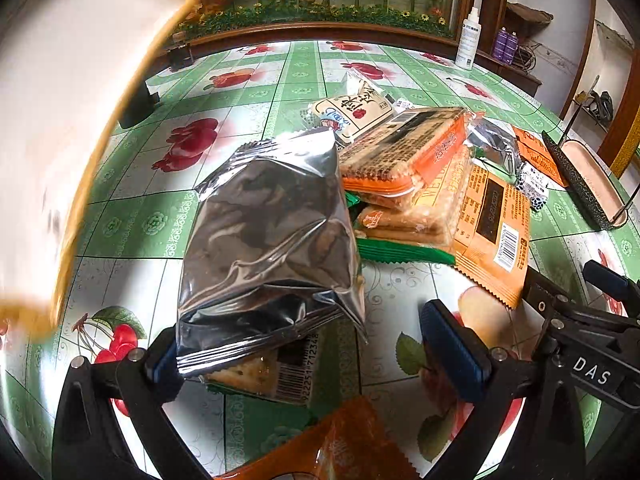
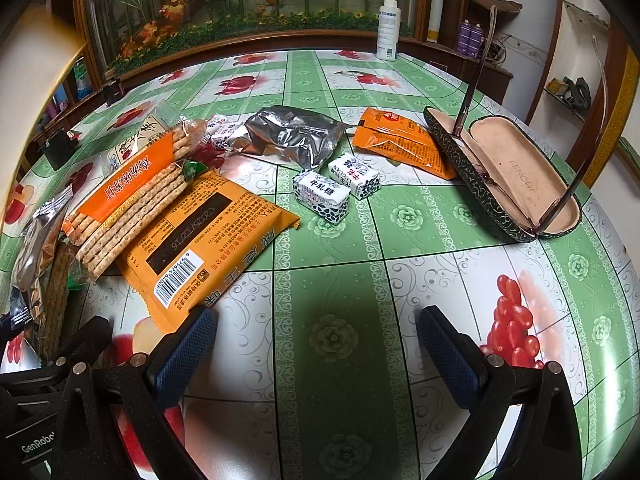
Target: Organize snacks
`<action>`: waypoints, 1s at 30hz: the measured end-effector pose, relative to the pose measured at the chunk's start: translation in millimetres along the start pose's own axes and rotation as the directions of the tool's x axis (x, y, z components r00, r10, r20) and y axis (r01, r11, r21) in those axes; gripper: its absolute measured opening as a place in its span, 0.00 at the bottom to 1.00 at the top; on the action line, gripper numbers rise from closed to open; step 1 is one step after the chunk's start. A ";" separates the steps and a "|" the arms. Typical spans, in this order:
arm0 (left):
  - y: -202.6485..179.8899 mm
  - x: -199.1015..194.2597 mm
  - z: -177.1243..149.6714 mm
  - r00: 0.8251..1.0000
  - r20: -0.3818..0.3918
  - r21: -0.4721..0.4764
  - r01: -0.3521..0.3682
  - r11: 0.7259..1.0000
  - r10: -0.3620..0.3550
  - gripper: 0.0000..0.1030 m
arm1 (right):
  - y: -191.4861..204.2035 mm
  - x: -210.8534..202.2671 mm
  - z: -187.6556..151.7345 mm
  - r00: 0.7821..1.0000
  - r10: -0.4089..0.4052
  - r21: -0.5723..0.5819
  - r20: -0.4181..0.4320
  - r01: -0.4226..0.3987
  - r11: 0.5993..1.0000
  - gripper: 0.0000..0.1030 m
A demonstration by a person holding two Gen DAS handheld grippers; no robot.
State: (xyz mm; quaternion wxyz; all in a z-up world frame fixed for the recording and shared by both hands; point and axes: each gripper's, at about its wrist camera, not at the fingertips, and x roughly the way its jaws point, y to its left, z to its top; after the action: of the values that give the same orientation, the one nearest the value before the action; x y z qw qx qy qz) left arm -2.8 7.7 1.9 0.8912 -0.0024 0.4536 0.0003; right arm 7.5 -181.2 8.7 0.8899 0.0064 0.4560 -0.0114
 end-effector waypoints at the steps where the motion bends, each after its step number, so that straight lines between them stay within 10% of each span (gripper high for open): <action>1: -0.4 0.1 0.1 1.000 0.000 0.000 0.000 1.000 0.000 1.00 | -0.1 0.0 -0.1 1.000 0.000 0.000 0.000 0.000 1.000 0.99; 30: -1.5 1.5 -1.1 1.000 0.000 0.000 -0.001 1.000 0.001 1.00 | 0.0 -0.1 0.2 1.000 0.000 -0.001 0.000 0.000 1.000 0.99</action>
State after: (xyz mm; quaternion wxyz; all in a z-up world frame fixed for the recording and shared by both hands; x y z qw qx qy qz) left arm -2.8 6.2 0.0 0.8911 -0.0022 0.4538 0.0006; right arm 7.6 -181.2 8.9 0.8898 0.0060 0.4561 -0.0114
